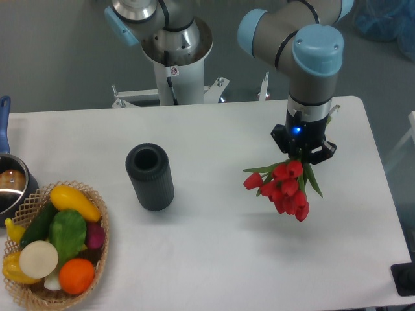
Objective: Place the flowers on the table
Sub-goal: 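Lower the held red tulips toward the table surface with the gripper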
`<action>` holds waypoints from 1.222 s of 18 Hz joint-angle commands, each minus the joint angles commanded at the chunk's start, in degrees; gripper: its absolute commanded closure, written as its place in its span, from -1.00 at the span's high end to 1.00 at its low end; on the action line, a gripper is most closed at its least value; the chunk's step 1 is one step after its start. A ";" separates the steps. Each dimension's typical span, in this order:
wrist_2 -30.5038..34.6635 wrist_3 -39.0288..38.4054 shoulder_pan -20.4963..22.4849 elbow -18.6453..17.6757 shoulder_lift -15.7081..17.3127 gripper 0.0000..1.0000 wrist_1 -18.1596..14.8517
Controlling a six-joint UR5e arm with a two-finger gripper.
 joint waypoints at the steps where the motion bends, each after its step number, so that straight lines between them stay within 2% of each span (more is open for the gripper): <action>1: -0.09 0.00 0.00 0.09 0.00 -0.78 0.00; 5: 0.00 0.00 -1.31 2.45 -1.66 -0.78 -0.53; 11: -0.26 -3.25 -4.74 6.50 -9.13 -0.79 0.26; 16: -0.53 -3.52 -6.06 6.42 -11.60 -0.76 2.46; 19: -0.53 -3.52 -6.41 6.33 -12.74 -0.68 2.63; 22: -0.96 -3.95 -6.59 6.33 -13.54 -0.51 2.72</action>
